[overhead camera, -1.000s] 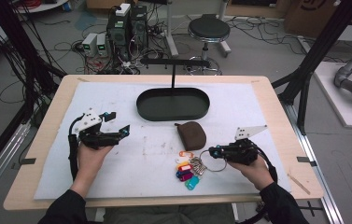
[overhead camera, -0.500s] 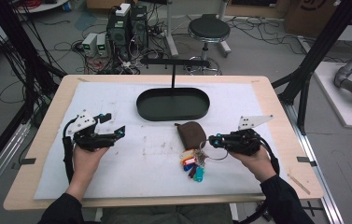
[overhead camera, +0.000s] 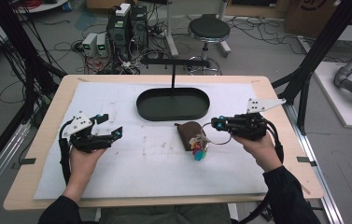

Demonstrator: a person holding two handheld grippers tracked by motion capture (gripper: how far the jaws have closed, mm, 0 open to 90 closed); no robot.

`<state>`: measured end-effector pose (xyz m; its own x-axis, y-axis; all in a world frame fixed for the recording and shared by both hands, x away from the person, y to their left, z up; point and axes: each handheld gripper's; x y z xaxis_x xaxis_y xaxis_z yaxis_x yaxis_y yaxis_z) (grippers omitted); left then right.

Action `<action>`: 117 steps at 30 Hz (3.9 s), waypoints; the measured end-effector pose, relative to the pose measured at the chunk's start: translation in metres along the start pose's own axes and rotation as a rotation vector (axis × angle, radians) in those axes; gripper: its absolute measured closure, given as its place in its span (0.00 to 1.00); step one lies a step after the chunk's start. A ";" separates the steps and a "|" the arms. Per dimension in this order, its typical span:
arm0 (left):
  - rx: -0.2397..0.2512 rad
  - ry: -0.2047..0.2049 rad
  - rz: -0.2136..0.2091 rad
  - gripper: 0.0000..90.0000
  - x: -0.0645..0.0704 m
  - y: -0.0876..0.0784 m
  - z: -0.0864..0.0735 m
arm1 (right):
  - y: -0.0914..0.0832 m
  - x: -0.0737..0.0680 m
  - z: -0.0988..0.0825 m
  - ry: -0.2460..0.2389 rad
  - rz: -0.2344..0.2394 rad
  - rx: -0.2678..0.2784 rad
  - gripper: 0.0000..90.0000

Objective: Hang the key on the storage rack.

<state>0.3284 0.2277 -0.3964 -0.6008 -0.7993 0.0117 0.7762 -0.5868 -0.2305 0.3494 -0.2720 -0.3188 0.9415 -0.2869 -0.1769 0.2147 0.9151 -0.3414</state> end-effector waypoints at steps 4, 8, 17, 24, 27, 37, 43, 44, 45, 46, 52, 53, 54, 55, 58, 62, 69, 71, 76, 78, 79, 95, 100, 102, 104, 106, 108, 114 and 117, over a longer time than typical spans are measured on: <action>-0.005 0.005 -0.002 0.24 0.000 0.000 0.000 | 0.001 0.006 0.012 -0.013 -0.010 0.007 0.97; -0.005 0.005 -0.002 0.24 0.000 0.000 0.000 | 0.001 0.010 0.022 -0.032 -0.019 0.008 0.97; 0.000 0.002 -0.003 0.24 0.000 -0.002 -0.001 | 0.008 0.033 0.050 -0.063 -0.079 0.027 0.97; -0.001 0.001 -0.004 0.24 -0.001 -0.004 -0.002 | 0.016 0.056 0.061 -0.049 -0.137 0.046 0.97; -0.003 0.003 -0.004 0.24 0.000 -0.005 -0.003 | 0.021 0.064 0.064 -0.045 -0.149 0.034 0.97; -0.001 0.001 0.005 0.24 -0.001 -0.012 -0.005 | 0.048 0.093 0.082 -0.038 -0.203 0.035 0.97; -0.001 -0.004 0.012 0.24 -0.003 -0.015 -0.006 | 0.059 0.110 0.086 -0.030 -0.233 0.019 0.97; -0.002 -0.003 0.013 0.24 -0.004 -0.016 -0.007 | 0.060 0.112 0.087 -0.027 -0.241 0.017 0.97; -0.002 -0.003 0.013 0.24 -0.004 -0.016 -0.007 | 0.061 0.113 0.088 -0.029 -0.245 0.018 0.97; -0.001 -0.005 0.015 0.24 -0.004 -0.016 -0.007 | 0.062 0.115 0.089 -0.026 -0.249 0.021 0.97; 0.001 -0.004 0.013 0.24 -0.004 -0.017 -0.007 | 0.067 0.128 0.086 0.004 -0.288 0.010 0.97; 0.001 -0.005 0.014 0.24 -0.004 -0.017 -0.007 | 0.068 0.131 0.085 0.006 -0.293 0.014 0.97; 0.001 -0.005 0.014 0.24 -0.004 -0.017 -0.007 | 0.068 0.134 0.084 0.011 -0.298 0.016 0.97; 0.003 -0.003 0.013 0.24 -0.004 -0.017 -0.007 | 0.069 0.136 0.083 0.018 -0.305 0.018 0.97; 0.001 -0.001 0.011 0.24 -0.005 -0.018 -0.007 | 0.068 0.142 0.080 0.040 -0.325 0.038 0.97; 0.003 -0.003 0.014 0.24 -0.006 -0.019 -0.008 | 0.068 0.146 0.077 0.059 -0.350 0.044 0.97; 0.001 -0.005 0.012 0.24 -0.007 -0.019 -0.009 | 0.067 0.152 0.074 0.073 -0.372 0.069 0.97; 0.001 -0.004 0.013 0.24 -0.006 -0.019 -0.009 | 0.068 0.153 0.074 0.078 -0.374 0.067 0.97; 0.002 -0.006 0.009 0.24 -0.006 -0.019 -0.009 | 0.070 0.157 0.072 0.073 -0.393 0.068 0.97; 0.001 -0.005 0.009 0.24 -0.007 -0.019 -0.010 | 0.070 0.157 0.072 0.072 -0.391 0.069 0.97; 0.001 -0.006 0.010 0.24 -0.007 -0.019 -0.010 | 0.070 0.157 0.071 0.079 -0.394 0.065 0.97; -0.003 -0.009 0.009 0.24 -0.007 -0.020 -0.011 | 0.069 0.162 0.068 0.097 -0.424 0.074 0.97; -0.002 -0.007 0.010 0.24 -0.008 -0.020 -0.011 | 0.070 0.162 0.068 0.093 -0.434 0.074 0.97; -0.002 -0.004 0.009 0.24 -0.008 -0.021 -0.011 | 0.071 0.163 0.068 0.092 -0.436 0.074 0.97; -0.003 -0.005 0.010 0.24 -0.008 -0.021 -0.011 | 0.071 0.163 0.068 0.096 -0.434 0.077 0.97; -0.002 -0.007 0.009 0.24 -0.008 -0.021 -0.011 | 0.071 0.163 0.068 0.092 -0.432 0.076 0.97; -0.003 -0.008 0.011 0.24 -0.008 -0.021 -0.011 | 0.070 0.164 0.067 0.085 -0.433 0.077 0.97; -0.002 -0.008 0.009 0.24 -0.008 -0.022 -0.011 | 0.070 0.164 0.067 0.086 -0.426 0.080 0.95; -0.003 -0.009 0.009 0.24 -0.008 -0.021 -0.011 | 0.066 0.163 0.069 0.087 -0.442 0.095 0.95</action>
<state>0.3147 0.2482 -0.4028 -0.5919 -0.8058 0.0186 0.7811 -0.5791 -0.2336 0.5348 -0.2388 -0.3069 0.7297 -0.6746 -0.1114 0.6176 0.7202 -0.3160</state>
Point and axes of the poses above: each handheld gripper's, and its own axes: y roughly forward along the jaws, z roughly out of its top, x roughly to its right, and after that the axes turned 5 degrees about z, right-handed
